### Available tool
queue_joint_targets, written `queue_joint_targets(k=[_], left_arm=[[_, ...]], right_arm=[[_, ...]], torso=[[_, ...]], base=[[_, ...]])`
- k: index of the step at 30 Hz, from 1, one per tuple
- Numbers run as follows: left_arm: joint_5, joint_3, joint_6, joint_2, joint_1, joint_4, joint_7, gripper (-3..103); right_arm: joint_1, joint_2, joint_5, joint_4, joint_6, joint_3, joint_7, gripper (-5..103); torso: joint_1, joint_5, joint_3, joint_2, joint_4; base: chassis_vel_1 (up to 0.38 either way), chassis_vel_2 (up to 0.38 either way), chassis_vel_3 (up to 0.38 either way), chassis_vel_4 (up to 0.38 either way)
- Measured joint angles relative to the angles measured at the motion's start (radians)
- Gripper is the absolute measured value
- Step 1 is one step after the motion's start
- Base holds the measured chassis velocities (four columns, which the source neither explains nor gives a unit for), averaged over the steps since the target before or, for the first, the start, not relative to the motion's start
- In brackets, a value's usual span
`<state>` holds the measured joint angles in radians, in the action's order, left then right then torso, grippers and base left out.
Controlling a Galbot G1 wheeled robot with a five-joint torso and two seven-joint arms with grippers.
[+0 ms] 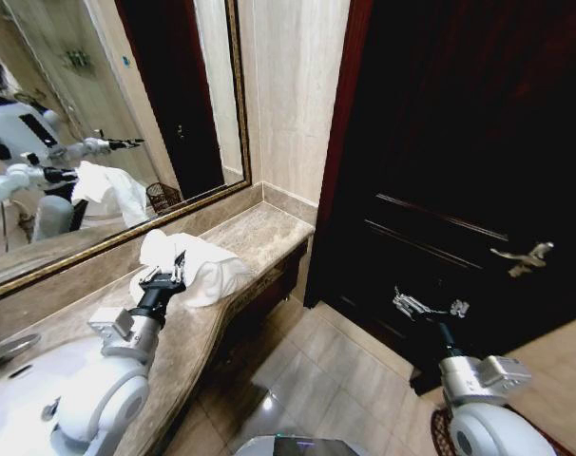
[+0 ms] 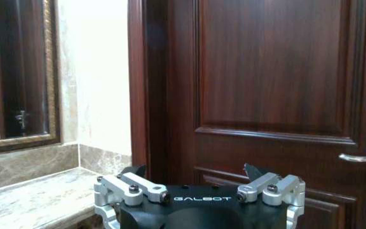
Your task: Discard the used towel into the hamper.
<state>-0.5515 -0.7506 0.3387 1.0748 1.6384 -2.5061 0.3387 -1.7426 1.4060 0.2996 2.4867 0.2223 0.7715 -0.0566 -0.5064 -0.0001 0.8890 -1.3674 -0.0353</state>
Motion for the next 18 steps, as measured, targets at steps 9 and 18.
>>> queue_joint_targets(k=[9, 18], left_arm=[[0.01, -0.003, -0.002, 0.013, 0.012, 0.003, 0.005, 9], [0.055, 0.0, -0.015, 0.045, 0.044, 0.005, -0.014, 9]], right_arm=[[-0.004, -0.003, 0.003, 0.0, -0.007, -0.001, 0.0, 100], [-0.017, -0.003, 0.003, -0.002, -0.028, 0.005, 0.002, 100]], torso=[[0.0, 0.0003, 0.0, 0.0, 0.0], [0.0, 0.0, 0.0, 0.0, -0.0003]], base=[[0.16, -0.154, -0.133, 0.153], [0.065, -0.079, -0.065, 0.062]])
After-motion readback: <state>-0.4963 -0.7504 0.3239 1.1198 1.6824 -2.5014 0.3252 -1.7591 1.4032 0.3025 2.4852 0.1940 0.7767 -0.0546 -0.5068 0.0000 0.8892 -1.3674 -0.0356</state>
